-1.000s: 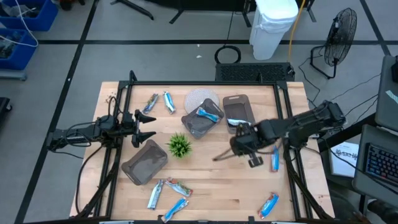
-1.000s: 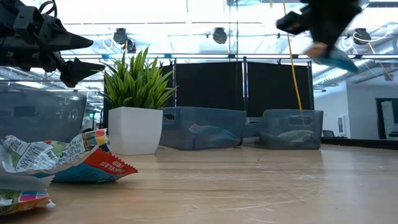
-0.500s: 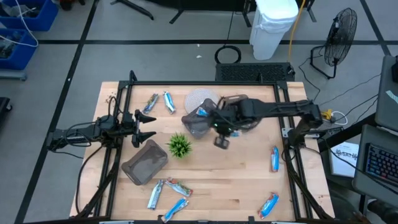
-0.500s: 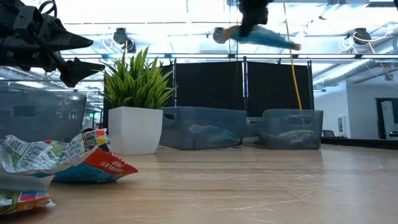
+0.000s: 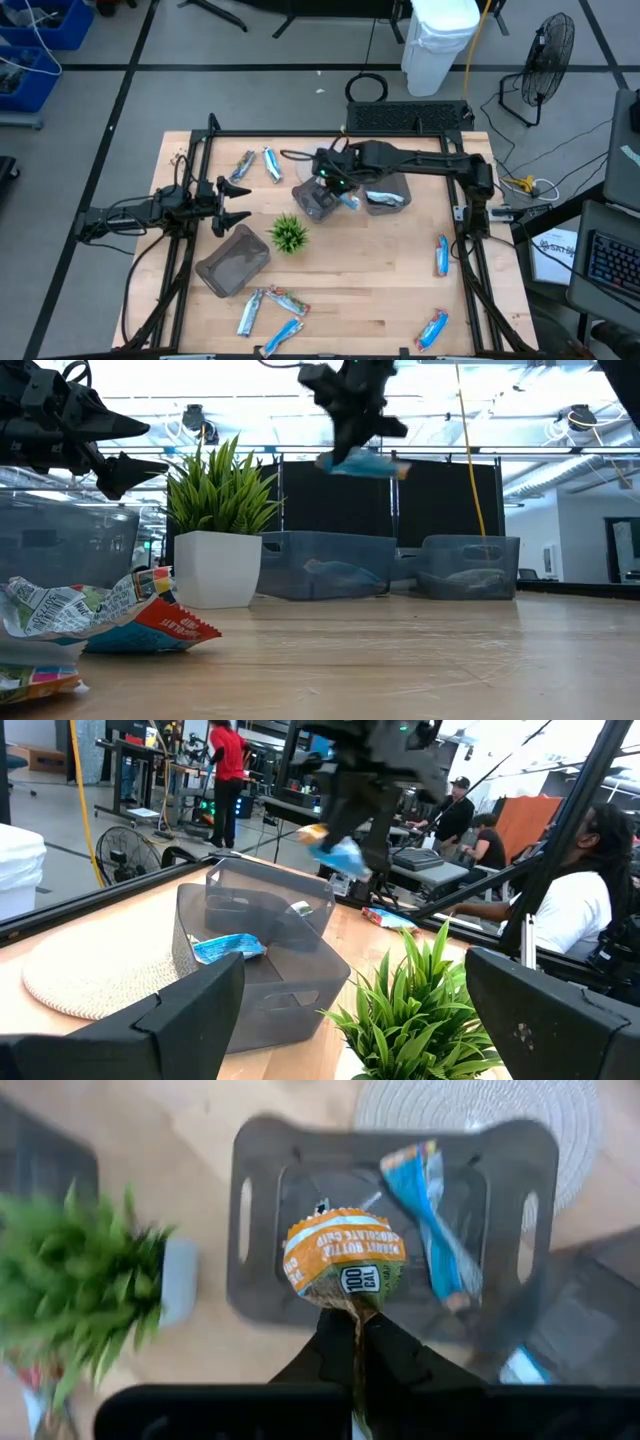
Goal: Pick and place Granola Bars by type
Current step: Put the yellow granola bar into the top left black bin
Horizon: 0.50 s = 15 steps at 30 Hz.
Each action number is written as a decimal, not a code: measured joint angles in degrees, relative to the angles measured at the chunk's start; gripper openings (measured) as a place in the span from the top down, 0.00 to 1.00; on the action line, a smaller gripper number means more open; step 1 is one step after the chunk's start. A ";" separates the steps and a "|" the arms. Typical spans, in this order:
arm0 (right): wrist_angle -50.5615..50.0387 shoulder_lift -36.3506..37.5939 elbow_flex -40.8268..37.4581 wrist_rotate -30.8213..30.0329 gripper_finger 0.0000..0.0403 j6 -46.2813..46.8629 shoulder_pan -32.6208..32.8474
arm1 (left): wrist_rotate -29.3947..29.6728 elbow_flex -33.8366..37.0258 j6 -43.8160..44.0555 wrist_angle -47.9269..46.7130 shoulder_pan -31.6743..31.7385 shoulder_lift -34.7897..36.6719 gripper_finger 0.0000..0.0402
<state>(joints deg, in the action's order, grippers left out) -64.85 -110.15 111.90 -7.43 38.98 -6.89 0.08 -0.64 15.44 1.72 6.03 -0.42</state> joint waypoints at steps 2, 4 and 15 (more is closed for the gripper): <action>3.12 -1.20 0.00 -0.10 1.00 -0.28 -1.35 | 0.00 0.01 0.01 0.00 0.00 -0.01 0.06; 6.09 -2.33 0.02 -0.10 1.00 -0.79 -2.68 | 0.00 0.01 0.00 0.00 -0.01 0.00 0.06; 13.90 -10.06 0.00 0.69 1.00 -5.87 -6.37 | -0.02 0.01 0.00 0.00 -0.01 0.01 0.06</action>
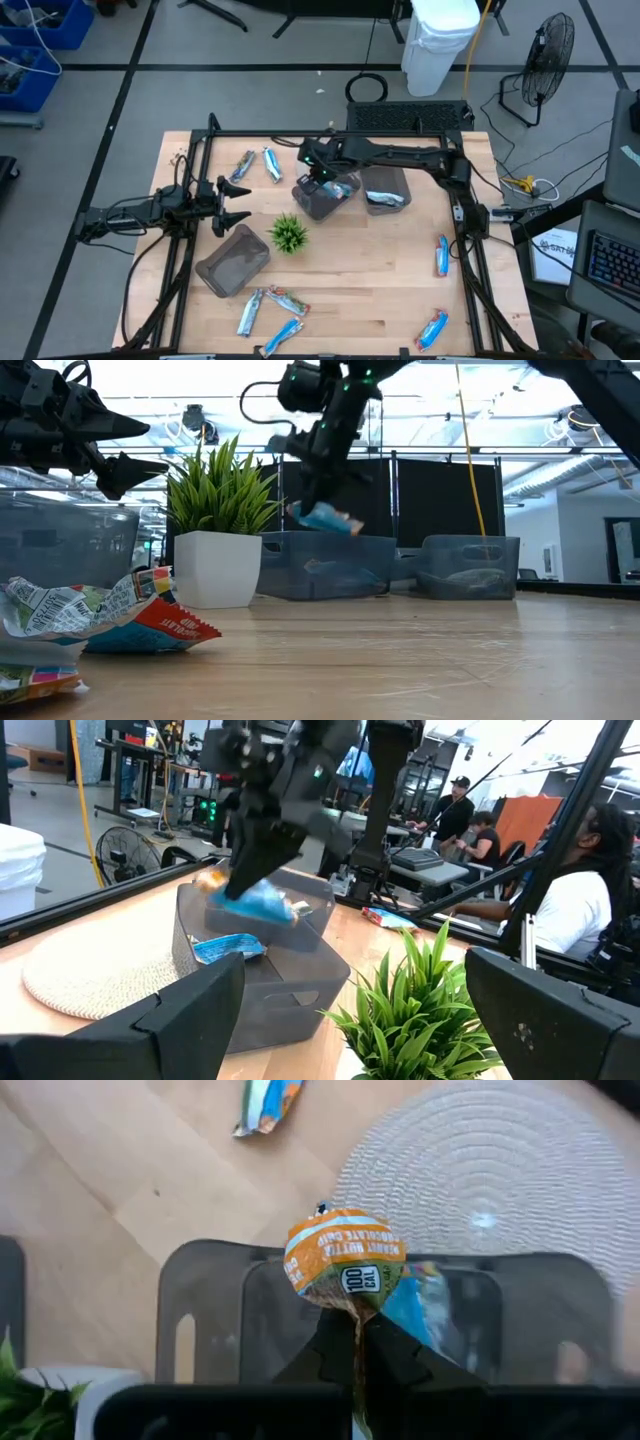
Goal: Pick and place Granola Bars by type
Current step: Put the yellow granola bar into the top left black bin
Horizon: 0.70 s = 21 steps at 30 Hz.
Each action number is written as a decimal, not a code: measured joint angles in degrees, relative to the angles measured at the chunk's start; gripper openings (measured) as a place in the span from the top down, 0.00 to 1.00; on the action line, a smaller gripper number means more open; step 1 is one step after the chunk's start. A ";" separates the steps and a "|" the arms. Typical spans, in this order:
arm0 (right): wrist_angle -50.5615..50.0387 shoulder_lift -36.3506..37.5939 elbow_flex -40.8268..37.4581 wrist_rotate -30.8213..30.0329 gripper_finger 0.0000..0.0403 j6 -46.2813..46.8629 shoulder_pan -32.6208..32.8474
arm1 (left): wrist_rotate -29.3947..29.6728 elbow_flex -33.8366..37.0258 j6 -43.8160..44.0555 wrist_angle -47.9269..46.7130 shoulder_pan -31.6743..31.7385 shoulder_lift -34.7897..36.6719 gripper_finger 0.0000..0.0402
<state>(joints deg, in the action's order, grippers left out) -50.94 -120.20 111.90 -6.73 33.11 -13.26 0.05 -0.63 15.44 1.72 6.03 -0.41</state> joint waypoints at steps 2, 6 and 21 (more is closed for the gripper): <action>1.17 -1.00 0.00 1.13 1.00 -0.44 -0.19 | 0.02 -0.02 0.00 0.00 0.02 0.00 0.06; 1.99 -3.00 0.00 2.29 1.00 -0.77 -0.19 | 0.01 -0.01 0.00 0.00 0.01 -0.02 0.06; 3.12 -5.66 -5.05 2.04 1.00 -0.24 -0.15 | 0.00 0.01 0.00 0.00 -0.01 0.01 0.06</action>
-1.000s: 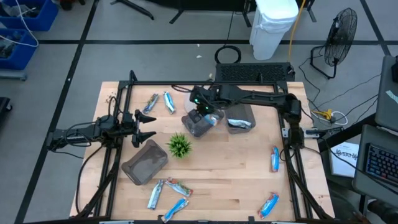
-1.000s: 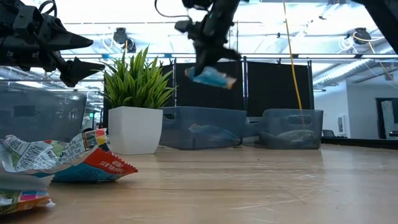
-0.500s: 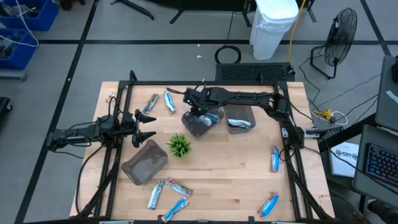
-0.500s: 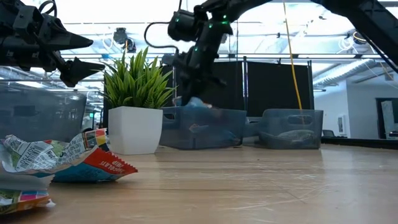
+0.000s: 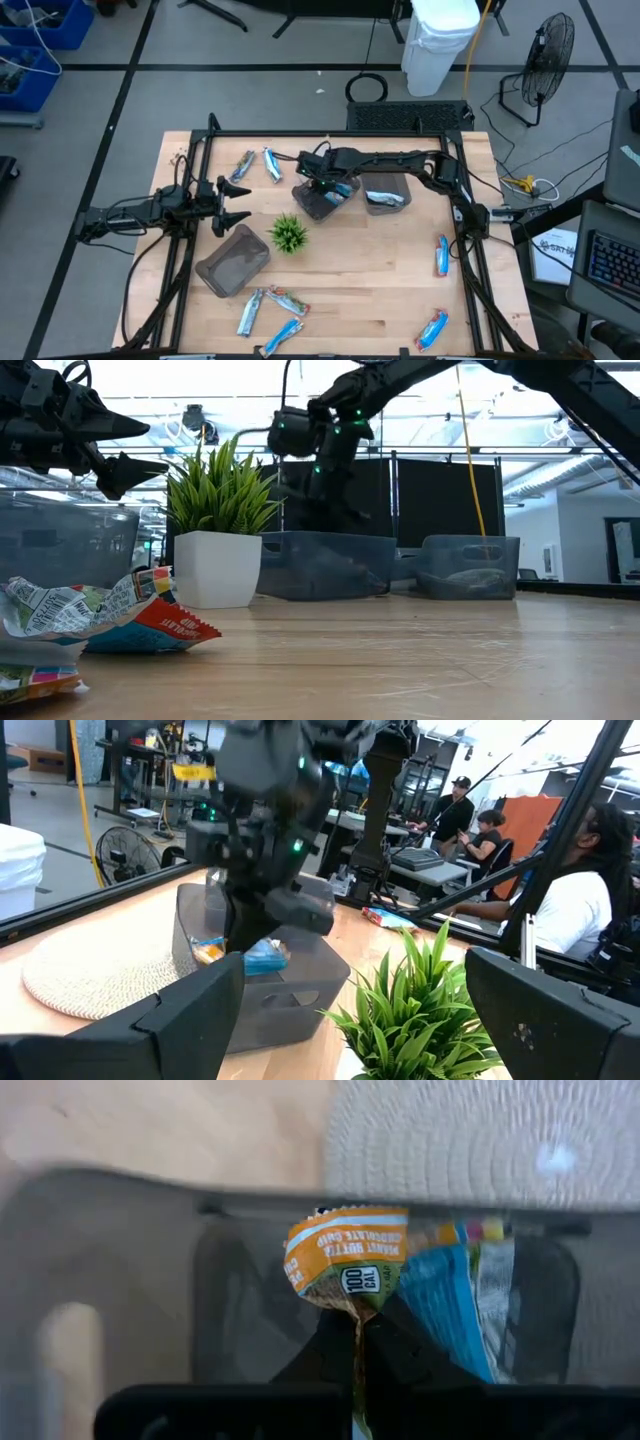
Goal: Pick and place Granola Bars by type
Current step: Put the yellow granola bar into the top left black bin, then put the red granola bar into the bottom black bin
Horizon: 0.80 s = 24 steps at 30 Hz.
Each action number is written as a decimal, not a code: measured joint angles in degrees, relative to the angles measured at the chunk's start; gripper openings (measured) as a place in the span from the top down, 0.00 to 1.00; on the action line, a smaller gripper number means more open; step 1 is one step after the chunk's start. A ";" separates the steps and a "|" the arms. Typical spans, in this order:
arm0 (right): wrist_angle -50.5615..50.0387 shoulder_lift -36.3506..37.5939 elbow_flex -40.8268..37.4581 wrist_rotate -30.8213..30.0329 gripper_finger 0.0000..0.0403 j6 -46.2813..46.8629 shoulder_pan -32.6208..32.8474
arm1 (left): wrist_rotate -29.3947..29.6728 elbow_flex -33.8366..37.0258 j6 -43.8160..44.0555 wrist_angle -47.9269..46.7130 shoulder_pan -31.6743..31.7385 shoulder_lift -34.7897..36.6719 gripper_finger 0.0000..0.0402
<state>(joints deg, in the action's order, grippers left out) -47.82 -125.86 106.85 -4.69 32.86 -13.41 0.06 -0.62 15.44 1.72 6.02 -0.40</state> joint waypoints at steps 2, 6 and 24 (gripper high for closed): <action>-0.19 -0.02 -1.57 0.28 1.00 0.79 0.02 | 0.00 -0.02 0.00 0.00 0.02 -0.02 0.06; 0.02 -0.04 -2.96 0.46 1.00 0.70 0.16 | 0.00 -0.01 0.00 0.00 0.01 -0.02 0.06; 3.44 0.01 -3.19 2.01 0.72 0.22 0.11 | 0.00 0.00 0.00 0.00 0.00 -0.02 0.06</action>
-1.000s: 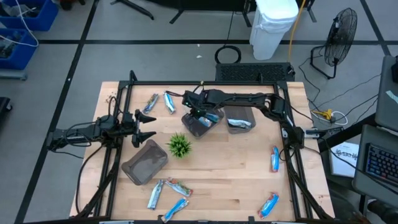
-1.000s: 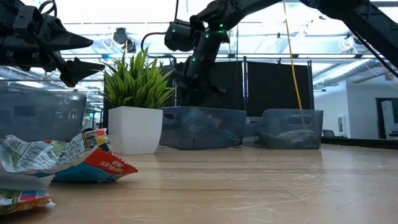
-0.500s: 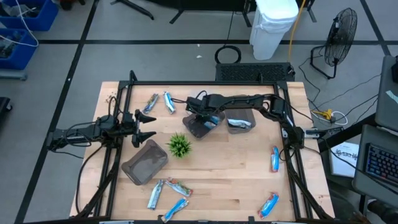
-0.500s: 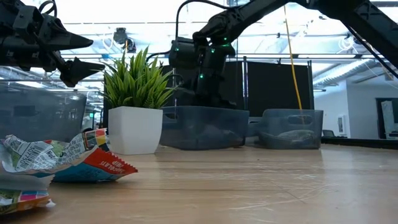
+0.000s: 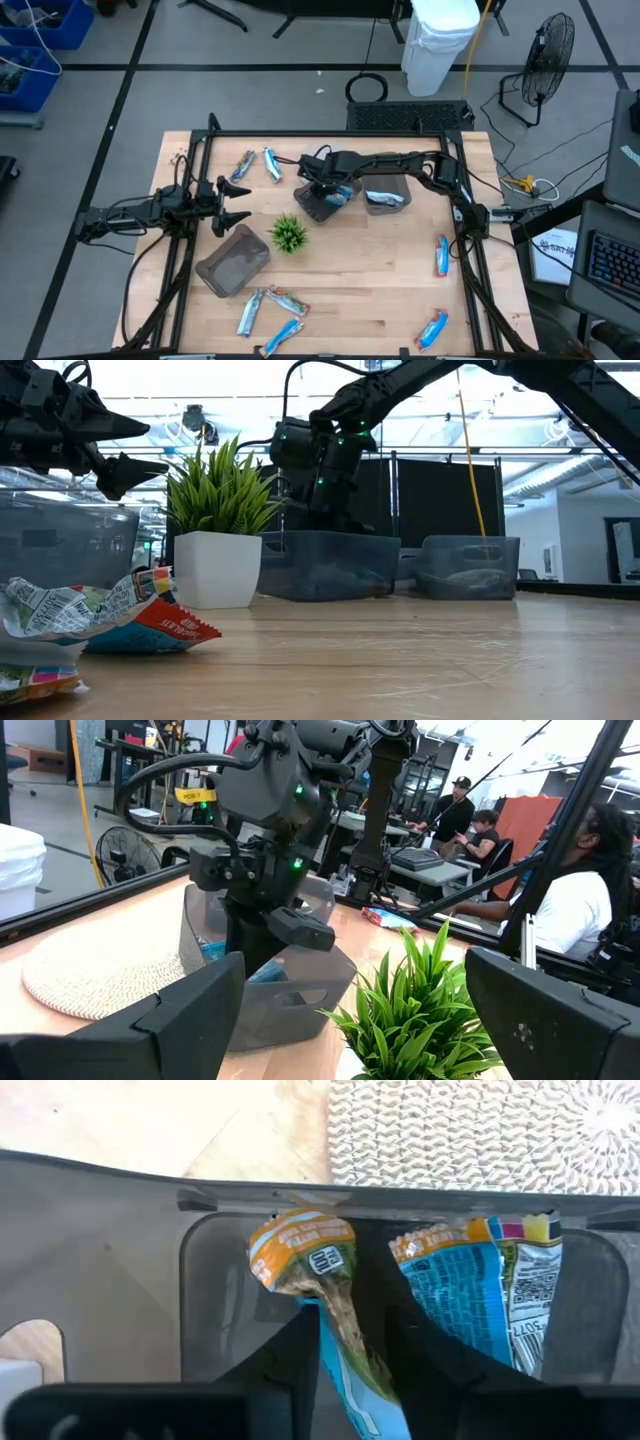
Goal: Pick and place Granola Bars by type
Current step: Put the red granola bar into the bottom black bin
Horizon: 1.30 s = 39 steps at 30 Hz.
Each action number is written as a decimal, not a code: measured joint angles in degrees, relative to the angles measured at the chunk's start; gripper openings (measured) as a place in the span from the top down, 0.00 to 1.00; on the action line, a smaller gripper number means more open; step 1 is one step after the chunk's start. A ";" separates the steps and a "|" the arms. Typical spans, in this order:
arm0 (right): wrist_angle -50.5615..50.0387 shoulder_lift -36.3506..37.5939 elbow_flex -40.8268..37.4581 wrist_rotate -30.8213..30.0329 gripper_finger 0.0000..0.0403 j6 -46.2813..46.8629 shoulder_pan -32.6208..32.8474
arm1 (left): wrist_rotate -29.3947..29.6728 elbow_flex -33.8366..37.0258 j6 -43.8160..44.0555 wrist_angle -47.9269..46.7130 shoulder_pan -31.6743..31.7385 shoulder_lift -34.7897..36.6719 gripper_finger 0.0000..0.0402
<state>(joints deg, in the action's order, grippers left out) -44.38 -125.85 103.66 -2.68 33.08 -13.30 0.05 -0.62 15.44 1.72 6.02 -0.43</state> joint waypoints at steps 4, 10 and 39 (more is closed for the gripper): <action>-0.79 1.83 -0.04 -0.07 0.68 -2.14 0.02 | 0.02 0.00 0.00 0.00 0.01 0.00 0.06; -0.81 5.54 -0.02 -0.17 0.67 -5.43 -0.11 | 0.02 0.00 0.00 0.00 0.00 0.00 0.06; -31.71 37.70 -0.81 10.19 0.41 -48.00 16.84 | 0.02 -0.01 0.00 -0.01 0.01 0.01 0.06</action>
<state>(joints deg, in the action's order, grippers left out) -76.09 -88.15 102.85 7.52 -14.92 3.54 0.08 -0.63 15.44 1.71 6.03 -0.41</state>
